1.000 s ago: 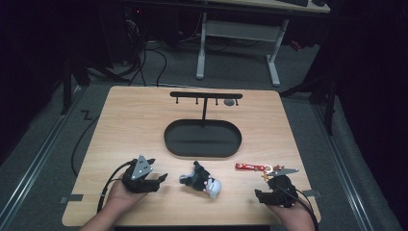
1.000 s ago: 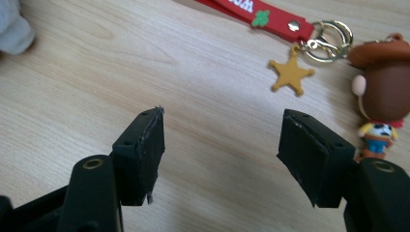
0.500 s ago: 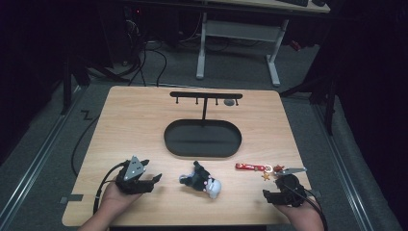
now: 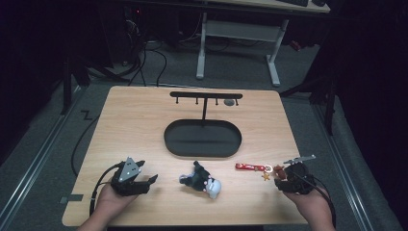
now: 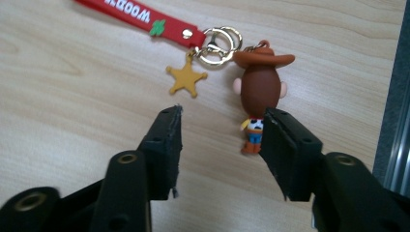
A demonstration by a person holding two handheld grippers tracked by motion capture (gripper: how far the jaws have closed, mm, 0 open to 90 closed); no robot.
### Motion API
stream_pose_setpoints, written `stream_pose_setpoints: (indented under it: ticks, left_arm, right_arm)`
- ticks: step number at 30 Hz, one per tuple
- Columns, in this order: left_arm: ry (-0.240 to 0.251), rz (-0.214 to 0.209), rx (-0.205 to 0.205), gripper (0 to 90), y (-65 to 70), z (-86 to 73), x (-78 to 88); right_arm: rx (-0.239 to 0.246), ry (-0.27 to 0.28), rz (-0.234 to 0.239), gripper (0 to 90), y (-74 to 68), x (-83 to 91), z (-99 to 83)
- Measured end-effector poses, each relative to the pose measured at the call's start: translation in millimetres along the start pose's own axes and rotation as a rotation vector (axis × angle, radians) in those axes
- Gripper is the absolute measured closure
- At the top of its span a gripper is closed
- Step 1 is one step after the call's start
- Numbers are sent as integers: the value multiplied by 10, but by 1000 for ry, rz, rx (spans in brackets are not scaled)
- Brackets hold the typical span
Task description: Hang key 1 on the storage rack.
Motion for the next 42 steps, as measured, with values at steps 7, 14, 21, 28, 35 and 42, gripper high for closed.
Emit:
stream_pose_setpoints:
  ticks: [7,14,21,28,35,42]
  left_arm:
    - [13,12,-15,286,29,19,37]
    - [2,11,-26,286,45,18,-7]
    - [0,12,-44,285,69,32,-11]
    - [13,-1,-30,285,69,74,-40]
    - [11,-1,-28,284,84,99,-66]
    - [5,-12,-37,284,102,96,-87]
  right_arm:
    - [-14,-34,-15,519,90,-115,95]
    - [-27,-68,-19,468,155,-286,176]
    - [-39,-80,-35,460,206,-365,252]
    - [-31,-108,-37,472,185,-351,254]
    - [-17,-117,-29,477,178,-374,272]
    - [-16,-118,-37,477,195,-401,245]
Point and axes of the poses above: each handheld gripper's, and its own axes: x roughly backward along the jaws, z roughly out of its top, y roughly to its right, the point moved 4 cm from there along -x, roughly forward along the jaws, and after that the axes turned 4 degrees about -y, right-handed, at the moved point
